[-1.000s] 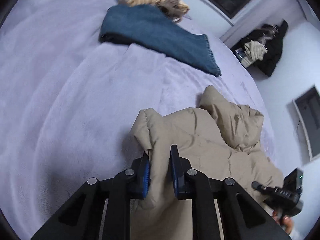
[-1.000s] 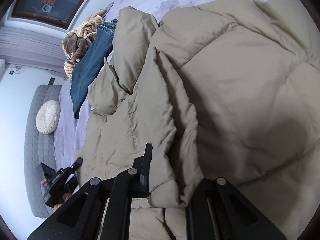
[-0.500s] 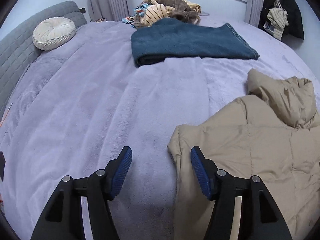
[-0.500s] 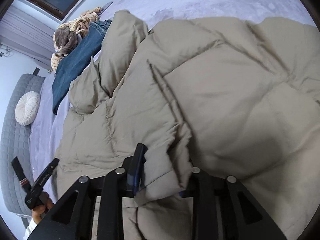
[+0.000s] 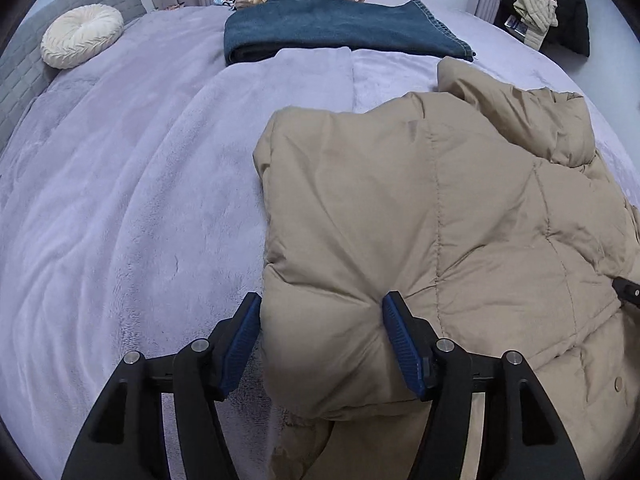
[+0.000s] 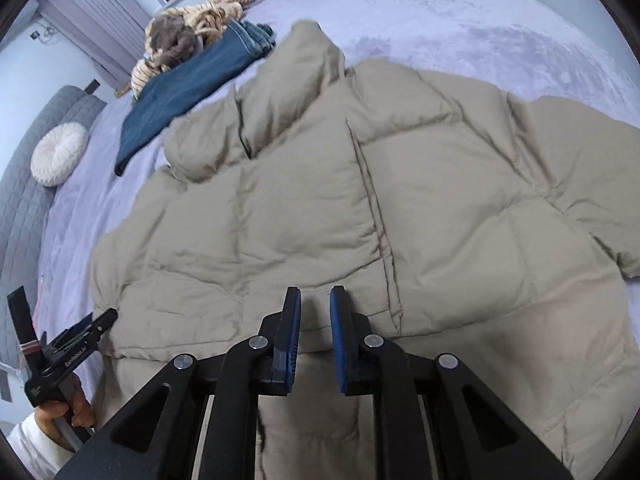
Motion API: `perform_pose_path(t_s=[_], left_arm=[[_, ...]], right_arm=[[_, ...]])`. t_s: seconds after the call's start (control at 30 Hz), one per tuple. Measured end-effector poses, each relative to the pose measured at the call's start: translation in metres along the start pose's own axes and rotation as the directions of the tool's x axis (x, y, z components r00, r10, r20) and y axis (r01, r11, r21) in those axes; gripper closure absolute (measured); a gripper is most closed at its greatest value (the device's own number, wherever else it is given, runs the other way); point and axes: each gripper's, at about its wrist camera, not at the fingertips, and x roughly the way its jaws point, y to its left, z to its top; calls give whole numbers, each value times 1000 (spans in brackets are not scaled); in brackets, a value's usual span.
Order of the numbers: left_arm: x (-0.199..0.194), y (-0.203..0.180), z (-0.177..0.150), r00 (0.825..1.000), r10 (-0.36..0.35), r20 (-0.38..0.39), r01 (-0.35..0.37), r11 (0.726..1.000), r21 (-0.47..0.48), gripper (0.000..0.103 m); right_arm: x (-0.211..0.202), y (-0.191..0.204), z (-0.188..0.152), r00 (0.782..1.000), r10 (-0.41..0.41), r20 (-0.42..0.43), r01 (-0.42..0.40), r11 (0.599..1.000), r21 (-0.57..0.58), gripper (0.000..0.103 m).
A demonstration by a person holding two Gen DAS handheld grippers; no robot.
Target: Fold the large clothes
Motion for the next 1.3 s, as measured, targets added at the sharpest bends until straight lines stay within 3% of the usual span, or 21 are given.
perform_pose_path(t_s=[0.07, 0.27, 0.5, 0.53, 0.6, 0.77, 0.83, 0.87, 0.9, 0.93, 1.23, 1.27, 1.3], left_arm=[[3, 2, 3, 1000, 15, -4, -15, 1000, -9, 27], [-17, -6, 9, 998, 64, -11, -64, 998, -23, 27], [-57, -57, 0, 1000, -22, -9, 22, 1000, 7, 27], [-60, -68, -1, 999, -36, -15, 36, 999, 19, 27], [-64, -92, -4, 998, -58, -27, 59, 997, 41, 27], [-66, -151, -11, 991, -113, -74, 118, 990, 79, 27], [-67, -172, -12, 987, -133, -88, 141, 985, 96, 27], [-67, -183, -13, 985, -145, -93, 155, 983, 103, 23], [-68, -192, -13, 984, -150, -95, 160, 981, 110, 6], [-69, -202, -14, 985, -152, -87, 161, 980, 113, 0], [-70, -276, -12, 983, -156, -95, 172, 965, 198, 0], [-70, -283, -12, 983, -156, -98, 173, 964, 203, 0], [-69, -289, -11, 982, -157, -103, 175, 963, 205, 0]], right_arm=[[3, -10, 0, 999, 32, -8, -32, 999, 26, 94], [-27, -35, -7, 998, 66, -8, -65, 995, 80, 89], [-58, -80, -26, 993, 119, -5, -115, 970, 214, 87], [-62, -85, -29, 993, 115, -4, -111, 967, 230, 84], [-69, -97, -35, 993, 115, 3, -112, 959, 262, 63], [-88, -127, -43, 994, 112, 21, -113, 945, 308, 59], [-94, -141, -42, 994, 106, 31, -110, 938, 328, 52], [-98, -150, -42, 994, 102, 42, -110, 934, 341, 48], [-102, -159, -43, 994, 98, 50, -109, 930, 351, 45], [-106, -169, -42, 994, 91, 59, -107, 924, 366, 44], [-128, -261, -39, 992, 36, 120, -91, 867, 490, 28], [-130, -271, -39, 991, 32, 128, -93, 858, 505, 20], [-132, -284, -38, 990, 26, 139, -96, 845, 526, 18]])
